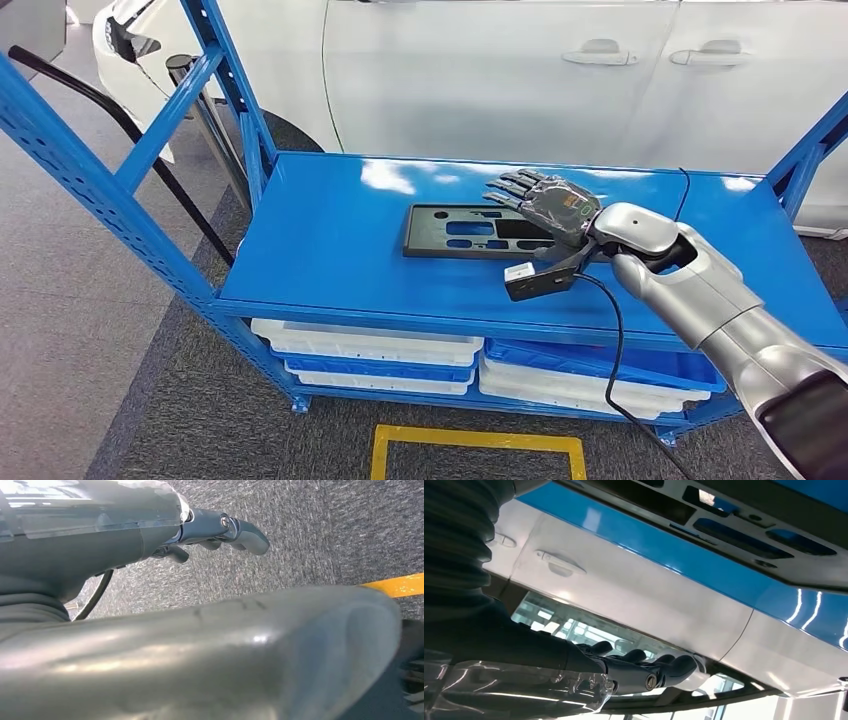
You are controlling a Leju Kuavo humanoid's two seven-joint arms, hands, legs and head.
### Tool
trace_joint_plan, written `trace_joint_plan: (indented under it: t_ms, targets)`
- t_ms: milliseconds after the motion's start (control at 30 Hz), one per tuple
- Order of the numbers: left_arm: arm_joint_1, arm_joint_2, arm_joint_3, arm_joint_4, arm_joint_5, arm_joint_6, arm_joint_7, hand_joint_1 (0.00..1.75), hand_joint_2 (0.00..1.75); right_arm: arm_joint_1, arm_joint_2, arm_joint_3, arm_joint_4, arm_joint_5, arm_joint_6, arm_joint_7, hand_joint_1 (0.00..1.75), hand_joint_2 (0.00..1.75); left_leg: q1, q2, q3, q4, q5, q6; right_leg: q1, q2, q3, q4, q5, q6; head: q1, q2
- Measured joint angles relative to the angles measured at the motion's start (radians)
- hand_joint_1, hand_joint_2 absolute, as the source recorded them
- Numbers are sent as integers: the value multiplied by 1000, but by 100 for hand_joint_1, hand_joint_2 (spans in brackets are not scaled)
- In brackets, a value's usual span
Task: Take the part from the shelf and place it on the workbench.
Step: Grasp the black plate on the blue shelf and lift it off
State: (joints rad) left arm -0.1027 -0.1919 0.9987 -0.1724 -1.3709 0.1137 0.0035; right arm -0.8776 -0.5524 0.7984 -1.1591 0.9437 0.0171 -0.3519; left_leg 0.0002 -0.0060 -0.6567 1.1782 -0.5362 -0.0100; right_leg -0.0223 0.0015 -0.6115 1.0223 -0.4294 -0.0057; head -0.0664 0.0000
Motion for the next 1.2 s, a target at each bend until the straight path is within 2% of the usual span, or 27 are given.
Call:
trace_joint_plan:
  t_ms: [33, 67, 100, 133, 200, 233, 267, 300, 400, 467, 533, 567, 600, 633, 700, 733, 767, 800, 900, 933, 967, 1067, 1100, 1133, 1167, 1200]
  targets:
    - [0, 0, 0, 0, -1, -1, 1, 0, 0, 6, 0, 0, -2, 0, 0, 0, 0, 175, 1, 0, -32, 69, -29, -2, 1, -1, 0, 0, 0, -1, 0, 0]
    - [1, 0, 0, 0, -1, -2, 2, 0, 0, 13, 0, 0, -3, 0, 2, 0, 0, 175, 1, 0, -57, 120, -44, -3, 3, -1, 0, 1, -1, -2, 0, 0]
    - [1, 0, 0, 0, -2, -2, 4, 0, 0, 17, 0, 0, -4, 1, 4, 0, 0, 175, 1, 0, -66, 136, -40, -2, 4, -2, 0, 1, -1, -2, 0, 0]
    - [1, 0, 0, 0, -2, -3, 5, 0, 0, 20, 0, 0, -4, 4, 4, 0, 0, 175, 1, 0, -56, 111, -17, 1, 5, -2, 1, 1, -1, -2, 0, 0]
    - [0, 0, 0, 0, -3, -3, 7, 0, 0, 17, 5, 0, 0, 22, 0, 0, 0, 175, 0, 0, 10, -28, 53, 12, 7, -1, 3, 1, -2, 0, 0, 0]
    - [-2, 0, 0, 0, -3, -3, 8, 0, 0, 14, 10, 0, 6, 36, -7, 3, 0, 175, -2, 1, 40, -93, 77, 17, 8, -1, 4, 1, -2, 3, 0, 0]
    - [-3, 0, 0, 0, -4, -3, 8, 0, 0, 12, 17, 1, 17, 52, -19, 8, 0, 175, -4, 1, 60, -136, 89, 22, 9, 0, 4, 0, -1, 7, 0, 0]
    - [-4, 0, 0, 0, -4, -4, 8, 0, 0, 11, 27, 2, 31, 67, -34, 13, 0, 175, -6, 1, 68, -155, 90, 25, 10, 0, 3, -1, 0, 12, 0, 0]
    - [-6, -2, 0, 0, -6, -5, 9, 0, 0, 9, 52, 5, 76, 91, -77, 24, 0, 175, -4, 0, 73, -171, 101, 40, 9, 0, 2, -1, -1, 30, 0, 0]
    - [-8, -4, -1, 0, -6, -5, 9, 0, 0, 7, 62, 6, 100, 95, -89, 26, 0, 175, 0, -1, 78, -184, 110, 50, 8, 0, -25, 59, -41, 39, 0, 0]
    - [-8, -6, -1, 0, -6, -5, 9, 0, 0, 6, 68, 9, 123, 97, -92, 26, 0, 175, -1, -1, 77, -185, 112, 54, 7, 0, -87, 190, -104, 45, 0, 0]
    - [-7, -6, -1, 0, -6, -5, 9, 0, 0, 7, 71, 11, 132, 97, -92, 26, 0, 175, -1, -1, 76, -184, 111, 54, 6, 0, -114, 246, -122, 48, 0, 0]
    - [-7, -6, -1, 0, -7, -5, 9, 0, 0, 8, 74, 13, 140, 98, -93, 26, 0, 175, -1, -2, 76, -183, 111, 54, 5, -1, -128, 271, -122, 51, 0, 0]
    - [-7, -6, -1, 0, -8, -5, 9, 0, 0, 8, 78, 14, 149, 100, -97, 26, 0, 175, -1, -2, 76, -181, 110, 52, 3, -1, -121, 254, -102, 52, 0, 0]
    - [-8, -7, -1, 0, -11, -5, 9, 0, 0, -1, 97, 15, 178, 111, -114, 32, 0, 175, 0, -2, 77, -174, 104, 45, -1, -1, -60, 127, -34, 52, 0, 0]
    - [-8, -7, -2, 0, -12, -5, 9, 0, 0, -9, 113, 16, 200, 121, -126, 41, 0, 175, -2, -2, 75, -169, 101, 40, 0, -1, -29, 62, -10, 48, 0, 0]
    - [-10, -7, -2, 0, -14, -5, 9, 0, 0, -18, 133, 18, 226, 135, -141, 54, 0, 175, -3, -1, 73, -165, 98, 35, 1, 0, -9, 21, 2, 42, 0, 0]
    - [-11, -7, -3, 0, -17, -6, 10, 0, 0, -24, 156, 20, 255, 152, -158, 74, 0, 175, -5, 0, 71, -163, 96, 30, 4, 2, -2, 2, 3, 36, 0, 0]
    - [-14, -7, -11, 0, -27, -12, 15, 0, 0, -36, 231, 24, 346, 221, -215, 152, 0, 175, -5, 1, 69, -158, 91, 15, 4, 3, -1, -2, 5, 14, 0, 0]
    - [-16, -7, -15, -1, -29, -13, 17, 0, 0, -42, 255, 26, 377, 242, -224, 169, 0, 175, -3, 1, 62, -140, 78, 9, 2, 2, 0, -4, 6, 7, 0, 0]
    - [-18, -7, -17, -1, -31, -13, 18, 0, 0, -48, 279, 28, 408, 257, -226, 177, 0, 175, -2, 1, 45, -102, 55, 3, 0, 0, 1, -6, 7, 1, 0, 0]
    - [-20, -7, -21, -1, -29, -11, 18, 0, 0, -65, 339, 36, 502, 280, -212, 178, 0, 175, 3, 1, -47, 94, -33, -10, 2, -4, 0, -6, 6, -5, 0, 0]
    - [-20, -7, -21, -1, -28, -11, 18, 0, 0, -68, 355, 39, 529, 282, -207, 177, 0, 175, 3, 1, -65, 129, -39, -11, 3, -4, 0, -5, 6, -6, 0, 0]
    - [-20, -7, -21, -1, -27, -10, 18, 0, 0, -72, 371, 41, 553, 283, -203, 177, 0, 175, 3, 1, -65, 125, -24, -11, 3, -4, 0, -4, 5, -6, 0, 0]
    - [-20, -6, -21, -1, -27, -10, 17, 0, 0, -78, 386, 43, 573, 283, -200, 177, 0, 175, 3, 1, -43, 77, 8, -8, 3, -3, 1, -4, 5, -5, 0, 0]
    - [-21, -6, -22, -1, -26, -9, 17, 0, 0, -84, 399, 45, 591, 283, -199, 177, 0, 175, 3, 1, -8, 2, 48, -4, 3, -2, 2, -3, 4, -4, 0, 0]
